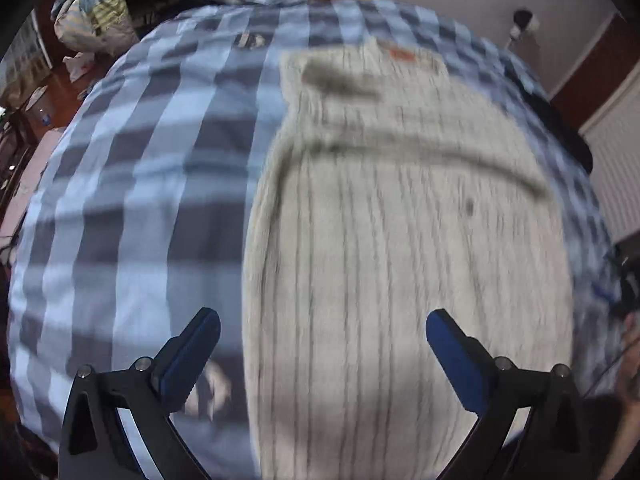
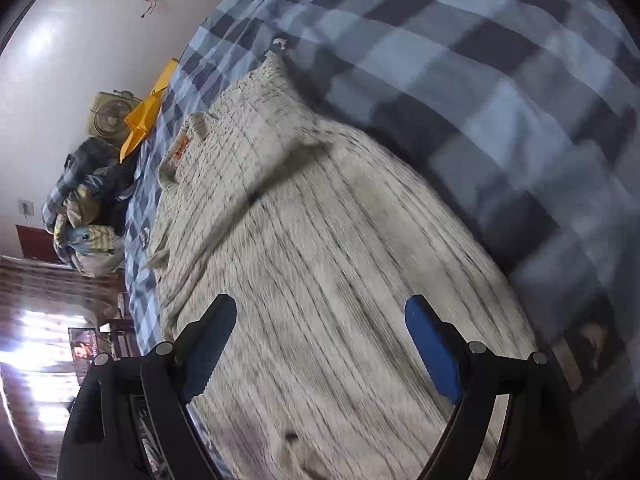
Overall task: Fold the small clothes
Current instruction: 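Grasp the shirt hem with the right tool while the left tool grasps it too, then lift the hem with both tools and fold it toward the collar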
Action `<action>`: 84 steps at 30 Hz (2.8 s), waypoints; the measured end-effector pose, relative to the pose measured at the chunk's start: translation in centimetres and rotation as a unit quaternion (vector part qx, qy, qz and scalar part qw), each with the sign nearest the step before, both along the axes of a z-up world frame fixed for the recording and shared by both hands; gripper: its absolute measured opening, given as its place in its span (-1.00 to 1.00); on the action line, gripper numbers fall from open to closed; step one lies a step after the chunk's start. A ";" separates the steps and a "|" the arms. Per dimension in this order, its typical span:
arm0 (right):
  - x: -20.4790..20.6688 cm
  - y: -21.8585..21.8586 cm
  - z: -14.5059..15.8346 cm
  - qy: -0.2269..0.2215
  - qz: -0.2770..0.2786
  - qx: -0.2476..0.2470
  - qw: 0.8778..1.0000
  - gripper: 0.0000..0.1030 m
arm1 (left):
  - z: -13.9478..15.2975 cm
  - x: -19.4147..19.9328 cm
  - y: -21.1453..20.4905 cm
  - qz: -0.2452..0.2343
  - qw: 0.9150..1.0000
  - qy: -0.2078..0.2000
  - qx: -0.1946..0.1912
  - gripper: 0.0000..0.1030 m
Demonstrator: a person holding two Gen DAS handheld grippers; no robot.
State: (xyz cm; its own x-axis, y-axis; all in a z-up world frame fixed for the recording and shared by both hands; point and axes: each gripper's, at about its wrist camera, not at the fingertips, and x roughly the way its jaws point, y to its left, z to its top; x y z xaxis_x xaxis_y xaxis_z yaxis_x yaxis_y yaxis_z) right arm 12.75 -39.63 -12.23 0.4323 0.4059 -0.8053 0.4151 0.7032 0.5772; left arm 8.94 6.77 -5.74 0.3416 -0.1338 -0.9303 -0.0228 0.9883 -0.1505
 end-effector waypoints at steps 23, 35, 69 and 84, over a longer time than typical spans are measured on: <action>-3.8 -5.1 -9.7 0.261 0.192 0.004 0.946 0.64 | -6.1 -6.1 2.8 0.029 0.990 0.133 0.044 0.99; -2.4 -0.8 -12.3 0.274 0.308 0.003 0.911 0.64 | -7.8 -6.5 1.6 -0.002 0.986 0.166 -0.018 0.24; -3.2 2.1 -4.7 0.148 0.300 0.022 0.942 -0.88 | -11.3 -7.7 3.9 -0.003 0.973 0.230 -0.021 -0.83; -5.1 0.8 2.6 0.035 0.200 0.124 0.971 -0.90 | 2.6 -10.3 8.5 0.042 0.916 0.025 -0.397 -0.90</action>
